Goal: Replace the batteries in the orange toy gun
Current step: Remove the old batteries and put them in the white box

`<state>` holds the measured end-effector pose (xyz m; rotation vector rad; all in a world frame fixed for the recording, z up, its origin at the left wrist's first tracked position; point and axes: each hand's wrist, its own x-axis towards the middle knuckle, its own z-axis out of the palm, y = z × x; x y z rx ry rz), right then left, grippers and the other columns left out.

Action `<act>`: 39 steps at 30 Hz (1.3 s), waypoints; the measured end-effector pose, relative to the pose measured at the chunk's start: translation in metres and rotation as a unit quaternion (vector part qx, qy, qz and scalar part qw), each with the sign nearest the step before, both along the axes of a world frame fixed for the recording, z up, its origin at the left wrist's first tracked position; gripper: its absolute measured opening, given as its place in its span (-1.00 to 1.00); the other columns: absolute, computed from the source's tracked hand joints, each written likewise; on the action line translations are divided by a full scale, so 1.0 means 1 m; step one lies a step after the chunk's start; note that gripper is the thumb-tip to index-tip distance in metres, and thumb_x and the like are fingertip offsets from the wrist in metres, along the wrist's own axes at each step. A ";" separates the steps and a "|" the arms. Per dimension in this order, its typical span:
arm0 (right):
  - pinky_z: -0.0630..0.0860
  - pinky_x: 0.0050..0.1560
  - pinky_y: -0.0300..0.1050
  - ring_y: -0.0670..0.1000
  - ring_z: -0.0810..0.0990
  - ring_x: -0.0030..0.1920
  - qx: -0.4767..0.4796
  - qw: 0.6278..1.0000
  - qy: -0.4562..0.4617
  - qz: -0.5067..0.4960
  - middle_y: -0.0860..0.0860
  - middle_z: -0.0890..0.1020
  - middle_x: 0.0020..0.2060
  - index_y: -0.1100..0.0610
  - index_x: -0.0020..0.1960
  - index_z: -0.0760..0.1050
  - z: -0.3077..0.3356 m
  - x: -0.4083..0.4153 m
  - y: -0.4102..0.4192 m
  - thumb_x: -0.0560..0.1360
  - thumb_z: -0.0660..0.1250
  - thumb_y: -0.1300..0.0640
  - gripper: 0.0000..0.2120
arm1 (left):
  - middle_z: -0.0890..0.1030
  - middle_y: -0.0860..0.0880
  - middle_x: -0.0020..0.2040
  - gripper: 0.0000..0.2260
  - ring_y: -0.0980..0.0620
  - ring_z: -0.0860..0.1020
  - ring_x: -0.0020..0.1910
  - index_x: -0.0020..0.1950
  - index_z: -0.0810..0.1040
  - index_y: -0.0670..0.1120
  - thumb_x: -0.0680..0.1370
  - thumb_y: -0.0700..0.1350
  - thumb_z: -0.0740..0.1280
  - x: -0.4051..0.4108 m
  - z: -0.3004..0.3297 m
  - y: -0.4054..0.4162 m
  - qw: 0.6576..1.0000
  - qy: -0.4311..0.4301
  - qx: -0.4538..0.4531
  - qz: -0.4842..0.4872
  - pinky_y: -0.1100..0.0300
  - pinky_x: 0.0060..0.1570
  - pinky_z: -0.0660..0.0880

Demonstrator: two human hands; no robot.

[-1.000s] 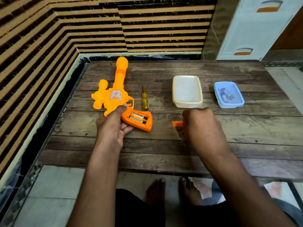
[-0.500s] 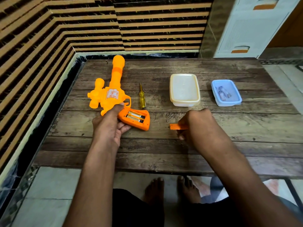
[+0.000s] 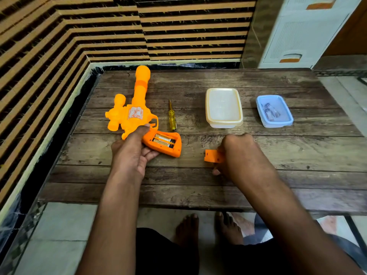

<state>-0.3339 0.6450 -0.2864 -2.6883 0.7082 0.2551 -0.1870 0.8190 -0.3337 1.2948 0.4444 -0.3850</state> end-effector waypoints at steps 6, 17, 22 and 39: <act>0.64 0.06 0.07 0.26 0.64 0.07 0.019 0.999 -0.006 -0.036 0.07 0.44 -0.19 0.13 0.12 0.58 0.003 0.001 -0.002 0.28 0.72 0.05 -0.49 | 0.72 -0.12 -0.01 -0.86 0.00 0.72 -0.20 0.03 0.54 -0.05 0.56 -0.17 0.47 -0.004 0.004 -0.002 1.000 -0.001 0.012 -0.002 0.08 -0.41 0.66; 0.63 0.02 0.02 0.23 0.64 0.02 0.021 0.997 -0.038 -0.056 0.14 0.57 -0.09 0.12 0.07 0.62 0.001 0.006 -0.006 0.23 0.74 -0.01 -0.48 | 0.71 -0.18 0.10 -0.58 -0.08 0.74 -0.06 0.36 0.49 -0.15 0.54 -0.17 0.49 -0.007 0.010 -0.003 1.000 -0.005 0.010 0.011 0.00 -0.29 0.70; 0.65 -0.10 0.02 0.19 0.67 -0.09 0.035 0.991 -0.121 -0.038 0.11 0.66 -0.19 0.10 -0.02 0.66 -0.010 0.011 -0.003 0.32 0.66 0.07 -0.70 | 0.72 -0.16 0.09 -0.67 -0.03 0.74 -0.14 0.28 0.53 -0.11 0.55 -0.16 0.48 -0.007 0.008 -0.003 1.000 -0.005 0.006 0.007 0.05 -0.40 0.67; 0.57 0.05 -0.01 0.24 0.64 0.15 0.036 0.962 -0.191 0.190 0.16 0.63 0.20 0.18 0.15 0.68 -0.044 0.099 0.026 0.56 0.33 0.21 -0.78 | 0.74 -0.12 -0.03 -0.89 -0.09 0.74 -0.08 -0.01 0.58 -0.05 0.54 -0.15 0.49 -0.010 0.012 0.004 0.999 -0.020 0.000 0.048 0.02 -0.23 0.67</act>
